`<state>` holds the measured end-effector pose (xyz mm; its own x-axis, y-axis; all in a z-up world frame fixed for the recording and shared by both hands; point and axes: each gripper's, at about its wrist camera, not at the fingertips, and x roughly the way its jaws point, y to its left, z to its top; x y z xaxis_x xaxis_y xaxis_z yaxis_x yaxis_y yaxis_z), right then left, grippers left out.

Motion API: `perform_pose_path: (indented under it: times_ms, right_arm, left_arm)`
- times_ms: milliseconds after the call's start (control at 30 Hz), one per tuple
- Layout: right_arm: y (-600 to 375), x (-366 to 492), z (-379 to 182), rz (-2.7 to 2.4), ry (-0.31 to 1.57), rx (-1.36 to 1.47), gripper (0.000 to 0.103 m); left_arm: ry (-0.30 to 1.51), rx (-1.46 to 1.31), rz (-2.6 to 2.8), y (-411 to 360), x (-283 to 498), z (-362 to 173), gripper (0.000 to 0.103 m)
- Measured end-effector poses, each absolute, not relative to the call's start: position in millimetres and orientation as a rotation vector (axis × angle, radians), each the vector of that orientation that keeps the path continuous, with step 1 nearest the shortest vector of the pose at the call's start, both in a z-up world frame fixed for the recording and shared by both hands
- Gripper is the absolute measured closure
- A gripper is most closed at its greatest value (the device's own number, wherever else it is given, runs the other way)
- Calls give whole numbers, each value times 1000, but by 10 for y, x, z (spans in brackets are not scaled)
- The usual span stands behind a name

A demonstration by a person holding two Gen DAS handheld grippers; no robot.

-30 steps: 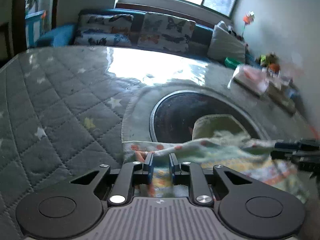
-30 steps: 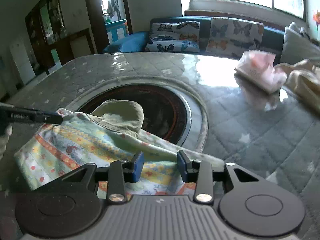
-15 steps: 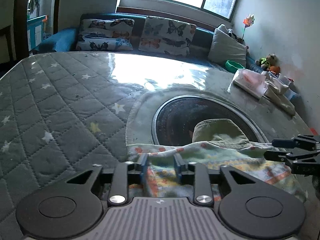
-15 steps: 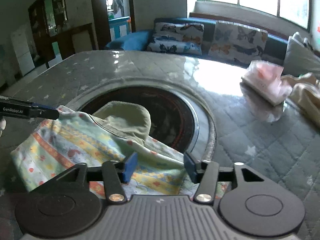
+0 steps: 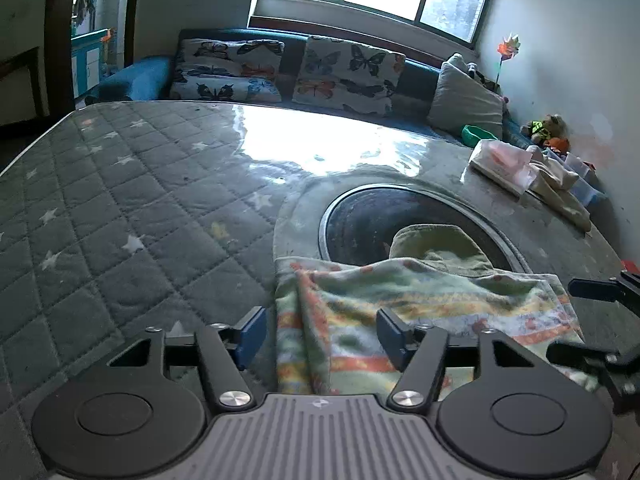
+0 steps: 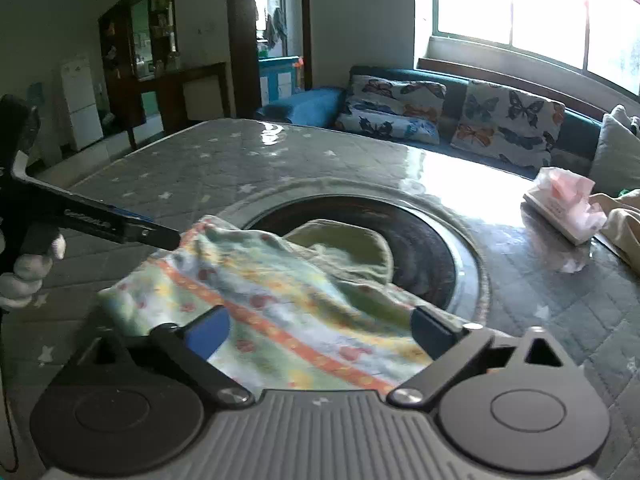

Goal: Fold clothes
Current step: 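Open both grippers wide and push the folded shirt edges inward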

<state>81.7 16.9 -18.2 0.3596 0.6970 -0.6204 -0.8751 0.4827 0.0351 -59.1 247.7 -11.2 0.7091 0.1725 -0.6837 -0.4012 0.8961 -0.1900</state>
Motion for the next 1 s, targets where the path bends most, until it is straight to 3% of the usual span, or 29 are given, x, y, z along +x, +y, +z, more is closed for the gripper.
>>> perform_pose_path:
  times_ms: [300,767,1000]
  right_arm:
    - [160,463,-110,1078,539,-302,0]
    - [586,-50,-118,1279,538,-470,1]
    - [864,-247,-195,1333,530,-577,19]
  left_arm:
    - [645,-282,325,2404,-842,15,0]
    - [653,-359,382,2596,-976,23,0]
    - [677,-404,420,2679,-1015,-22,0]
